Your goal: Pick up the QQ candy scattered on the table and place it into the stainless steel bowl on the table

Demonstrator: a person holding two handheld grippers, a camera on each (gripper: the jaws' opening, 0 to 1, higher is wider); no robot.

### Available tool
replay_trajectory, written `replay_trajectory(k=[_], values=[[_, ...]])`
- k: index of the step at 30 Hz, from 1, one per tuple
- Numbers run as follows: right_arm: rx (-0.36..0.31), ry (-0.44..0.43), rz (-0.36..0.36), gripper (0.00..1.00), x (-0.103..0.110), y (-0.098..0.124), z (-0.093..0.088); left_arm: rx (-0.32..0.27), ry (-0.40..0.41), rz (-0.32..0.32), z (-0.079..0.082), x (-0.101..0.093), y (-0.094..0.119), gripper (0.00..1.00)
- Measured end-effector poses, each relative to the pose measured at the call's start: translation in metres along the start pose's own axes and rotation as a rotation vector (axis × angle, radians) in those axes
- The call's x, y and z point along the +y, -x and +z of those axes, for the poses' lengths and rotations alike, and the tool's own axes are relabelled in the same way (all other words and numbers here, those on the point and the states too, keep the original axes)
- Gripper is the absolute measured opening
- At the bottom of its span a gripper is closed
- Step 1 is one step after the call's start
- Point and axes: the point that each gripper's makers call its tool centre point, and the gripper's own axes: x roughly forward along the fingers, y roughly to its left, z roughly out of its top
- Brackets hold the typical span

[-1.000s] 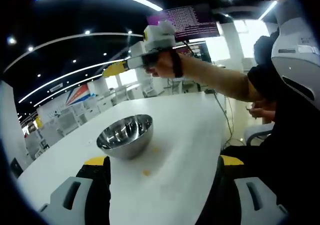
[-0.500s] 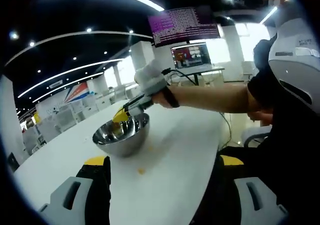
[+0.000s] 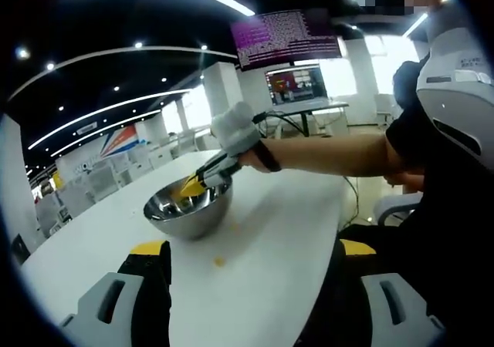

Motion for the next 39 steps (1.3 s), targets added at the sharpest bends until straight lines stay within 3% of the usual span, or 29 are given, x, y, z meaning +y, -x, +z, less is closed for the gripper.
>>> replay_trajectory(k=[5,8,9,12,27,32,37,39], values=[[-0.005,-0.016,0.002,0.10,0.000,0.001,-0.002,-0.003,0.008,0.008,-0.001,-0.001,0.002,0.88],[-0.007,-0.074,0.044,0.42,0.007,0.001,-0.003,0.006,0.002,0.004,-0.002,-0.005,0.002,0.88],[-0.005,-0.094,0.051,0.47,0.008,0.001,-0.003,0.009,-0.001,0.001,-0.002,-0.006,0.002,0.88],[-0.020,-0.100,0.043,0.42,0.007,0.003,-0.001,0.004,-0.001,-0.002,0.000,-0.007,0.002,0.88],[-0.066,-0.140,0.034,0.43,0.002,0.012,0.008,0.004,-0.011,0.005,0.003,-0.007,0.005,0.88],[-0.064,-0.071,0.003,0.43,0.000,0.013,0.009,0.010,-0.009,0.010,0.001,-0.006,0.006,0.88],[-0.059,0.102,-0.055,0.43,0.000,0.017,0.008,0.012,-0.006,0.008,-0.001,-0.006,0.005,0.87],[-0.060,0.108,-0.048,0.43,0.003,0.016,0.008,0.017,-0.010,0.010,-0.001,-0.005,0.005,0.87]])
